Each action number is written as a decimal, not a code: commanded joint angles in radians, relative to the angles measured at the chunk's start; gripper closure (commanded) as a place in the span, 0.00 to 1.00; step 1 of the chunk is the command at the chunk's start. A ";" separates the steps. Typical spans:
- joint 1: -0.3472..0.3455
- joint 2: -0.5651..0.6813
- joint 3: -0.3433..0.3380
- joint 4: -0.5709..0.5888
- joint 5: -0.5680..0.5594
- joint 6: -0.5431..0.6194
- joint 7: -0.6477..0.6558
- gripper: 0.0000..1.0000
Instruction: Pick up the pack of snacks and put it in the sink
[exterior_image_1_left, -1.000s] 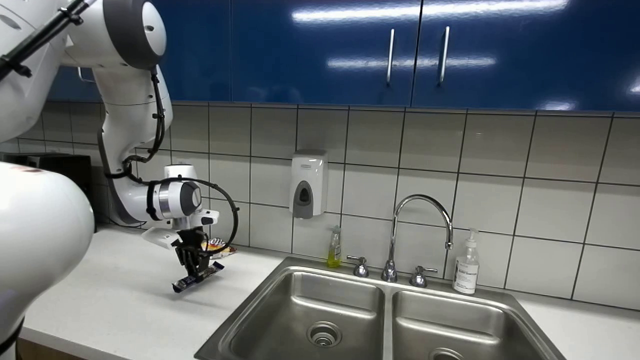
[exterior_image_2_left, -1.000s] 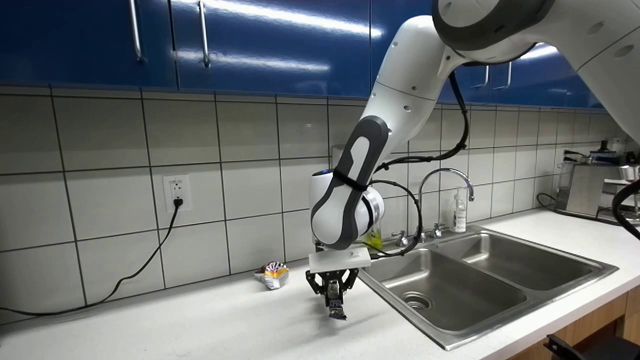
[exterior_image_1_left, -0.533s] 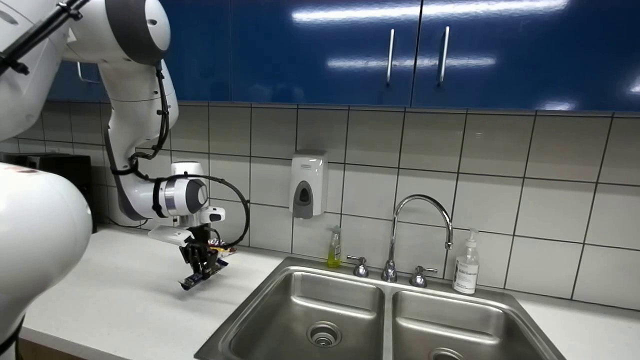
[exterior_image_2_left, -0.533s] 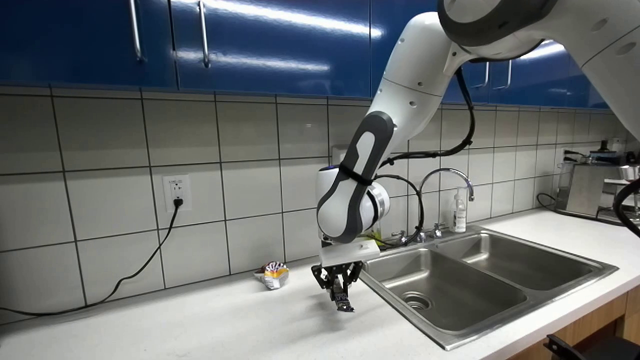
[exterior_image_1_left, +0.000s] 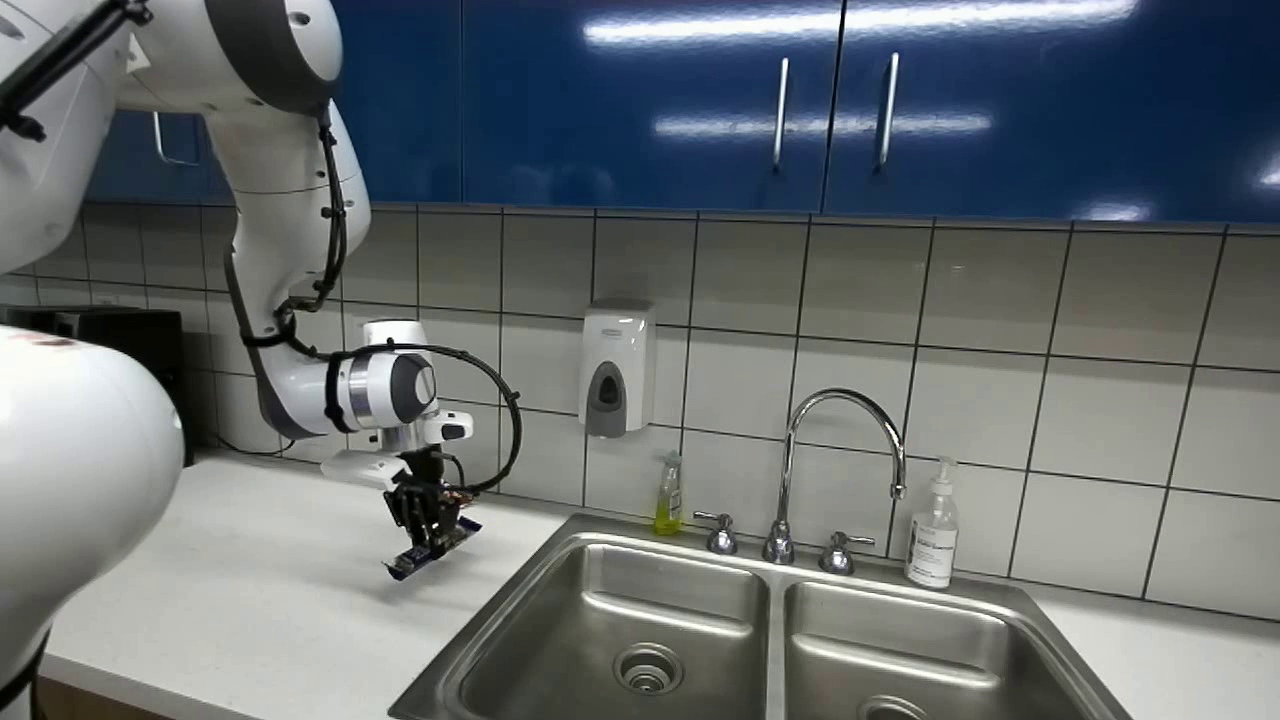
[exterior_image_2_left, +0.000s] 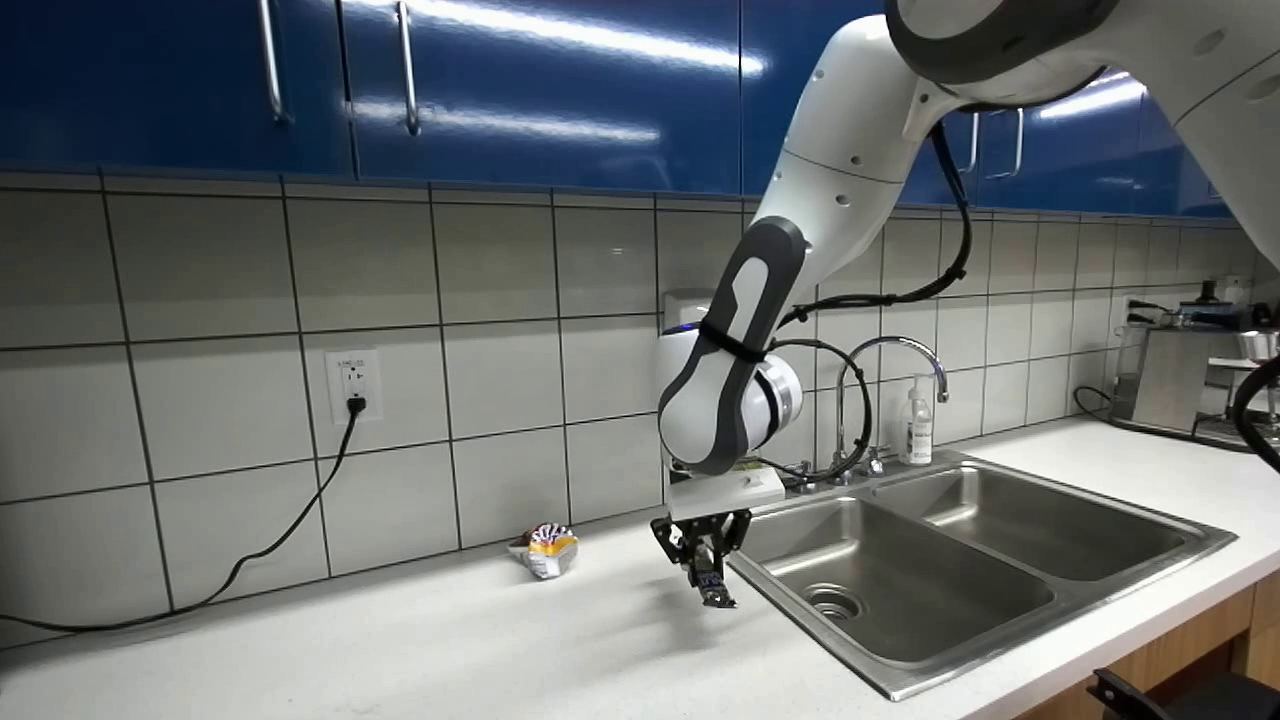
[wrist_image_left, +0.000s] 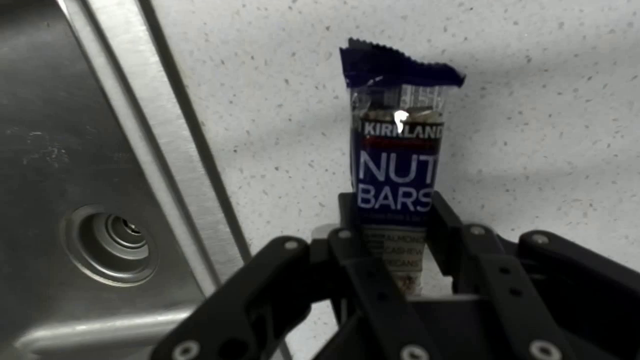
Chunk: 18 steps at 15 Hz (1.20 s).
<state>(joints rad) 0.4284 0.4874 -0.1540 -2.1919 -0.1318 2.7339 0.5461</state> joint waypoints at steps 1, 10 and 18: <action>-0.022 -0.048 -0.033 -0.052 -0.038 0.003 0.009 0.89; -0.072 -0.048 -0.152 -0.115 -0.055 0.059 0.032 0.89; -0.134 -0.023 -0.245 -0.167 -0.029 0.145 0.015 0.89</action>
<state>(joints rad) 0.3233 0.4739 -0.3809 -2.3329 -0.1570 2.8425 0.5508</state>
